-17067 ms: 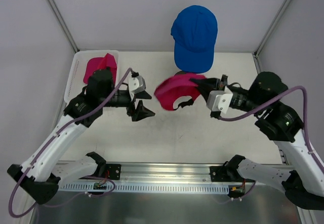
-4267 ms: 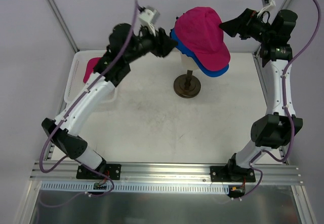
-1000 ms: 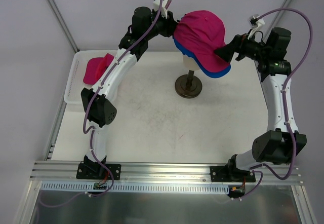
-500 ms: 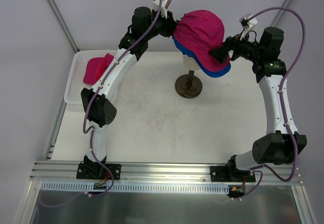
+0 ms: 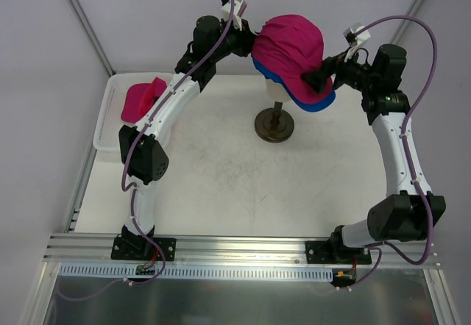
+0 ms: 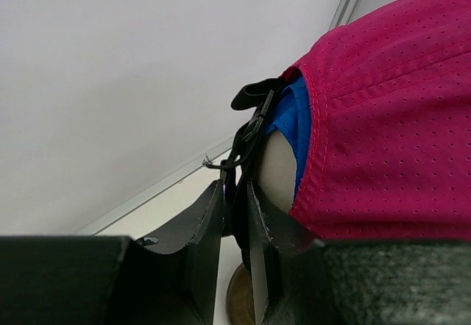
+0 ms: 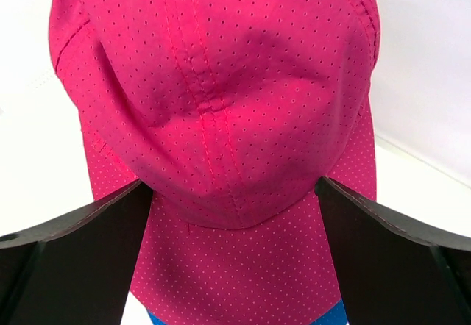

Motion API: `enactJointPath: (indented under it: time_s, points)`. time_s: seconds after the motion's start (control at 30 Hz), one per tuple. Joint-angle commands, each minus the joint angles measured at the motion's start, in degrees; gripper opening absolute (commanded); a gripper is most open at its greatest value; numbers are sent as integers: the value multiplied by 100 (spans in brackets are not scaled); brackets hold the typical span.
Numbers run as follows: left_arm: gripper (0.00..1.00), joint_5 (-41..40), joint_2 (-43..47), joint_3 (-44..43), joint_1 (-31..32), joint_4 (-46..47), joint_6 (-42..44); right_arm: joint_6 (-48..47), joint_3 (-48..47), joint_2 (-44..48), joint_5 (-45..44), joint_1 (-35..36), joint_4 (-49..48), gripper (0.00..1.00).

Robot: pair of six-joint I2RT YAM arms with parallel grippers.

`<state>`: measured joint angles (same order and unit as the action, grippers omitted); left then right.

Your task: Stack the hats

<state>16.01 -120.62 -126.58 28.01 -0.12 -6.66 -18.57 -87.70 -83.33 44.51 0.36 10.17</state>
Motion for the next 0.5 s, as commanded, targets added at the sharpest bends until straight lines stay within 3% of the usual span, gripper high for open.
enactJointPath:
  time_s: [0.0,0.27,0.47]
  points:
    - [19,447,-208,319,152,-612,-143,-270,578,-96,14,245,477,100]
    - [20,500,-59,564,398,-612,32,-393,1062,27,58,272,547,100]
    - [26,429,-23,697,407,-621,85,-595,1177,45,-4,272,652,99]
